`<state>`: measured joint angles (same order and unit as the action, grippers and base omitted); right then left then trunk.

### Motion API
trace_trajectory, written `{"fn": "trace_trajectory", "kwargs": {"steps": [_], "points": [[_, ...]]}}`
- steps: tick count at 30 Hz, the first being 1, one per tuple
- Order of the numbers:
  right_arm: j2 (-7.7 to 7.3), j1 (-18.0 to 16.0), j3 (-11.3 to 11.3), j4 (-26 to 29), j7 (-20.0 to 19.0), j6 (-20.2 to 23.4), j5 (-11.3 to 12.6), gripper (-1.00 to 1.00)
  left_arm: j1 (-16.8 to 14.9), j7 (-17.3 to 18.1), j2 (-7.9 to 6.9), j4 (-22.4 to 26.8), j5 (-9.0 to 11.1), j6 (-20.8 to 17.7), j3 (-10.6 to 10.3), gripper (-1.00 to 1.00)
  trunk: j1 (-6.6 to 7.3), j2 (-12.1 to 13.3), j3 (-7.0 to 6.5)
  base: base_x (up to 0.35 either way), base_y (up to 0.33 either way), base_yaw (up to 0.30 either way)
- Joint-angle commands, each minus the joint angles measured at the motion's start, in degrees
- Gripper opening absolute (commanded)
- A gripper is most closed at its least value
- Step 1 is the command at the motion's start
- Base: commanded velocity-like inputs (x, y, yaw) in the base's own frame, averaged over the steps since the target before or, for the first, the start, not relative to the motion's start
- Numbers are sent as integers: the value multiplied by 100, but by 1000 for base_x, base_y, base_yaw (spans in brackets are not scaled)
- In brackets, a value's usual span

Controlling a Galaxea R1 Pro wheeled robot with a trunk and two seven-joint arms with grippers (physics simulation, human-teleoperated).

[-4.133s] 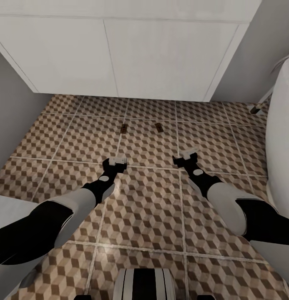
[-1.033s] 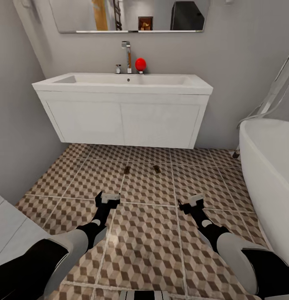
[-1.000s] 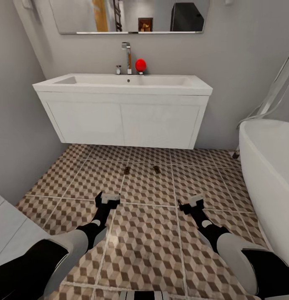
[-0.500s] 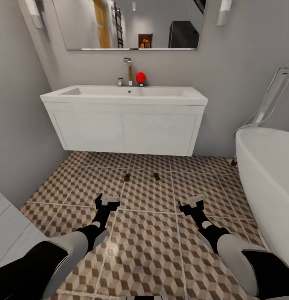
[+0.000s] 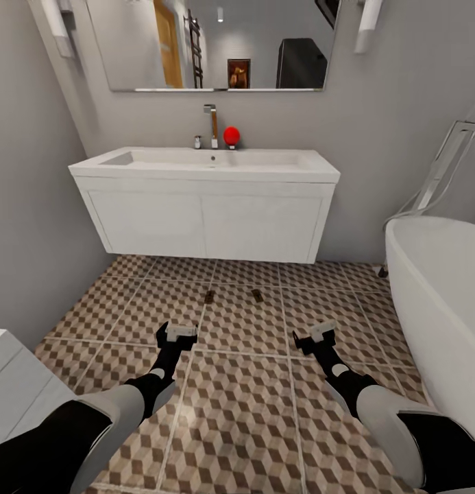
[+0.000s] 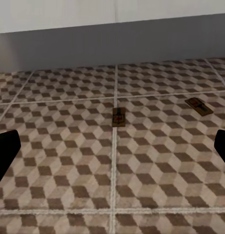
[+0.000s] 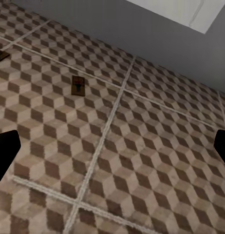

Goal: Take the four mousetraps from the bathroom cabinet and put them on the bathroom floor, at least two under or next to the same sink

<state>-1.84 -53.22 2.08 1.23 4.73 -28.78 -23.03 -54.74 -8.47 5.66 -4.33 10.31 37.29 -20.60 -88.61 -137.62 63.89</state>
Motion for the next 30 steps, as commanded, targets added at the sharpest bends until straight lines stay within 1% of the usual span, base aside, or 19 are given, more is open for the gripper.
{"fn": "trace_trajectory", "kwargs": {"steps": [1,30], "points": [[0,-4,21,-9,37,-17,-61,100,-6,-12,5,-24,41,33,-50,100,23,39,-13,0,0,0],[0,-4,19,-17,37,-14,-61,100,51,-10,12,-24,41,26,-50,100,660,1203,-534,0,0,0]]}}
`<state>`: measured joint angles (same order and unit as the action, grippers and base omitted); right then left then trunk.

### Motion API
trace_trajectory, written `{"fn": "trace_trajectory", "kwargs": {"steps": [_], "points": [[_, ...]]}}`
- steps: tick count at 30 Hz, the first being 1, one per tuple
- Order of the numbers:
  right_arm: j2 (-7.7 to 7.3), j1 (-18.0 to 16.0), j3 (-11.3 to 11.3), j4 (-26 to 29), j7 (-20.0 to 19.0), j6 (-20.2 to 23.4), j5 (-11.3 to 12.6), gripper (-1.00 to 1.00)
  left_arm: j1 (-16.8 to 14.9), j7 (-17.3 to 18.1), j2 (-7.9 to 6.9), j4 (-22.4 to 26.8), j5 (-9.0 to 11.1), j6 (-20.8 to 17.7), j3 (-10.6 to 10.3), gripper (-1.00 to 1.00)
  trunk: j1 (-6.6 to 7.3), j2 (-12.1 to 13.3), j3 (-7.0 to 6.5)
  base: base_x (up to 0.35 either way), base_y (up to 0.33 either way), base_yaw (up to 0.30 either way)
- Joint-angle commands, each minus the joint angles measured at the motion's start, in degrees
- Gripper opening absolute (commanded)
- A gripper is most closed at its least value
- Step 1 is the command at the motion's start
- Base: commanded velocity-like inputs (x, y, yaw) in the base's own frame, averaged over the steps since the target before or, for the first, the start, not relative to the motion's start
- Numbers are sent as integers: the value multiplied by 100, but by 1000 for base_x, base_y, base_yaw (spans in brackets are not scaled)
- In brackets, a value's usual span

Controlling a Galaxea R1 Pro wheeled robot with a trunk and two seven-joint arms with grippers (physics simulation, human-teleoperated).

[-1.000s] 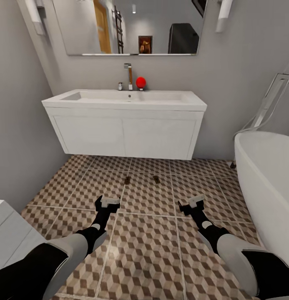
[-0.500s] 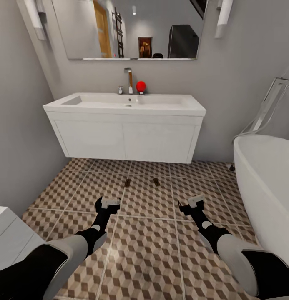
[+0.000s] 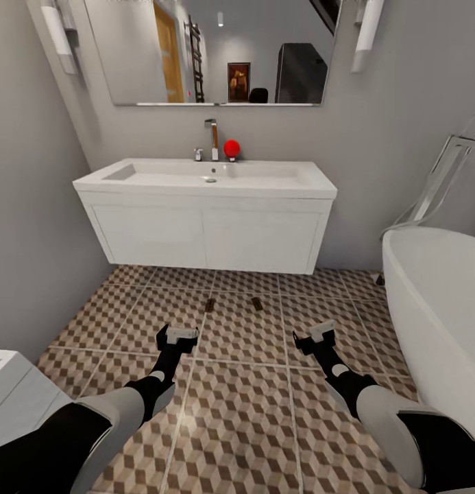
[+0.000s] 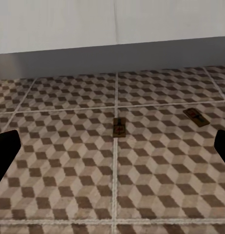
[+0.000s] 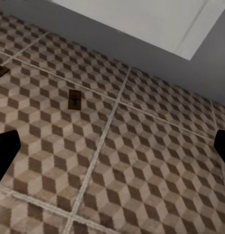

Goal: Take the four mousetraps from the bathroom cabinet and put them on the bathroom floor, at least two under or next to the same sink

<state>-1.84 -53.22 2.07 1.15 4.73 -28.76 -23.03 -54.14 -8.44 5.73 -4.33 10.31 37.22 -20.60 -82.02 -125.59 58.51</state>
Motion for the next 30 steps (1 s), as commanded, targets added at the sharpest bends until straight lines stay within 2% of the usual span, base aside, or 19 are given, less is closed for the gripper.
{"fn": "trace_trajectory", "kwargs": {"steps": [1,30], "points": [[0,-4,21,-9,37,-16,-61,100,-7,-12,6,-24,41,33,-50,100,23,39,-13,0,0,0],[7,50,18,-7,37,-16,-61,100,17,-13,30,-24,41,31,-50,100,660,1202,-534,0,0,0]]}}
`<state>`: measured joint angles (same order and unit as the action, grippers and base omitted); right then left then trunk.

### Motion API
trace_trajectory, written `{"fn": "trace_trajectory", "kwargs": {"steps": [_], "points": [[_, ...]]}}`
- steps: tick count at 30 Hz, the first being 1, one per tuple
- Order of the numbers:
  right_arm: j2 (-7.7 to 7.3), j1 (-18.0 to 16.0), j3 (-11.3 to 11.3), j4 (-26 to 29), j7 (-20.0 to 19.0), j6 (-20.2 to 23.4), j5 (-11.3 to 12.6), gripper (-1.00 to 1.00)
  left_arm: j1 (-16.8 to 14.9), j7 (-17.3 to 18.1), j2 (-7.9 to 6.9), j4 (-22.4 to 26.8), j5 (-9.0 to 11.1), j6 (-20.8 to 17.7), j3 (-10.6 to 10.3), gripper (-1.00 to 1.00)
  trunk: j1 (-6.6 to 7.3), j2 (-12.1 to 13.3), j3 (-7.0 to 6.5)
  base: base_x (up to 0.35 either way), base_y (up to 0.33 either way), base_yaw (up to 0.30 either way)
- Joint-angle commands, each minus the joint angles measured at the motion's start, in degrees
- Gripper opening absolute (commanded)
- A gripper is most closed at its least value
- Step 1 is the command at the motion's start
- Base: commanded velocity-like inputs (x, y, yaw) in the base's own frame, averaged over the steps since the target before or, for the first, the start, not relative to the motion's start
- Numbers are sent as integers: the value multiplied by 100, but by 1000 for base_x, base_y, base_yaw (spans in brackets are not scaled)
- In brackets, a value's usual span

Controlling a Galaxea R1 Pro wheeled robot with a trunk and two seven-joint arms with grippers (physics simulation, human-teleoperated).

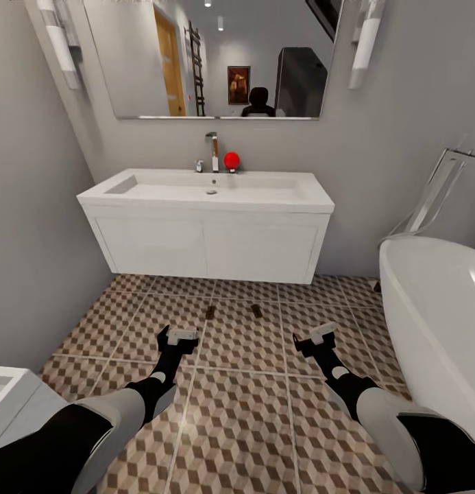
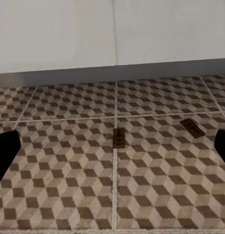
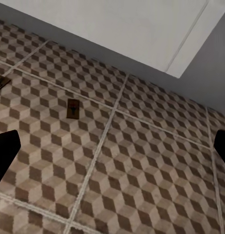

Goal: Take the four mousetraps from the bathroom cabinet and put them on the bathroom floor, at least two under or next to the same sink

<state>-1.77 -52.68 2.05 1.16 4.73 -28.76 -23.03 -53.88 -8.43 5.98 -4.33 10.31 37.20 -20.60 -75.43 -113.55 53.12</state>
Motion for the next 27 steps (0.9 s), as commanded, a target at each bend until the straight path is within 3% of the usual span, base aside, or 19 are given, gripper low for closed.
{"fn": "trace_trajectory", "kwargs": {"steps": [1,27], "points": [[-2,-5,21,-9,37,-16,-61,100,-9,-14,6,-24,41,33,-50,100,23,39,-13,0,0,0],[6,-2,15,-11,37,-16,-61,100,-1,-13,10,-24,41,25,-50,100,594,1082,-480,0,0,0]]}}
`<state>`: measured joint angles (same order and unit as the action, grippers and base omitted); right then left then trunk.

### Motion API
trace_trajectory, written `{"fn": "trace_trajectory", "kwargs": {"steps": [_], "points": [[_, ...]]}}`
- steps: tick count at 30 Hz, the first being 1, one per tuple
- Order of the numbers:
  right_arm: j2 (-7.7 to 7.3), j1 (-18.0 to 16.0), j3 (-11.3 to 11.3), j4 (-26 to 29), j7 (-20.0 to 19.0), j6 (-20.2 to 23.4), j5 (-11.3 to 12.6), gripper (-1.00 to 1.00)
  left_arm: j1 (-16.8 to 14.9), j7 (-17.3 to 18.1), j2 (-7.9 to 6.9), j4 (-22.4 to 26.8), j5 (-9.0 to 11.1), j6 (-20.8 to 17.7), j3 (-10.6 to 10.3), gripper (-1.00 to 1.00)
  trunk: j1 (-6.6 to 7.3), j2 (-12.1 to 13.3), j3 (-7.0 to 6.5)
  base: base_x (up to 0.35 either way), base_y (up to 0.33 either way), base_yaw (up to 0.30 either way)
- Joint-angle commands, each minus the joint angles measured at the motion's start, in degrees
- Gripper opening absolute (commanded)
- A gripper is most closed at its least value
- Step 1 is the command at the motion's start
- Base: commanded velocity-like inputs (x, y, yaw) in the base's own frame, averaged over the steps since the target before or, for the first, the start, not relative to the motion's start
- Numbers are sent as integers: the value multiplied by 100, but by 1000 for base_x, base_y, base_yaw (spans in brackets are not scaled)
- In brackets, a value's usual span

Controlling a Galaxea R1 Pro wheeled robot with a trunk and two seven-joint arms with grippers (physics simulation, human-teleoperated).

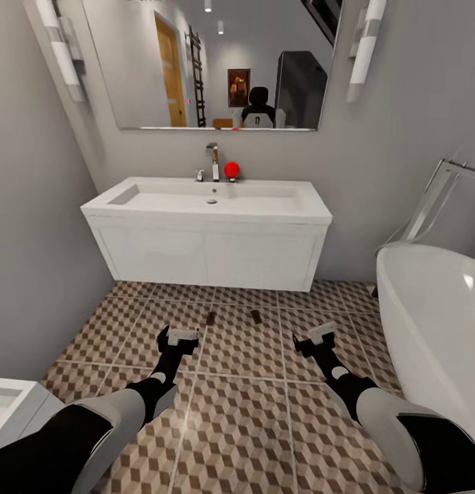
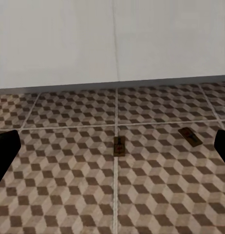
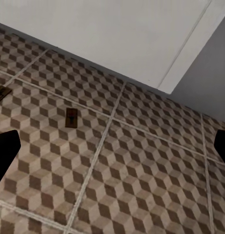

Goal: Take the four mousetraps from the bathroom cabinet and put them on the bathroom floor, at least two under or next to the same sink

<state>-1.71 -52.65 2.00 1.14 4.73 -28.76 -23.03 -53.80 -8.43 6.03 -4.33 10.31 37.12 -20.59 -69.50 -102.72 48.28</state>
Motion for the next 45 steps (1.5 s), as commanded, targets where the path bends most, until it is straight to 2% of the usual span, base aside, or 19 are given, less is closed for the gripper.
{"fn": "trace_trajectory", "kwargs": {"steps": [1,45], "points": [[1,-3,20,-9,37,-16,-61,100,-6,-12,5,-24,41,33,-50,100,23,39,-14,0,0,0],[-5,0,20,-6,35,-24,-61,100,18,-14,13,-24,41,32,-50,100,989,1804,-803,0,0,0]]}}
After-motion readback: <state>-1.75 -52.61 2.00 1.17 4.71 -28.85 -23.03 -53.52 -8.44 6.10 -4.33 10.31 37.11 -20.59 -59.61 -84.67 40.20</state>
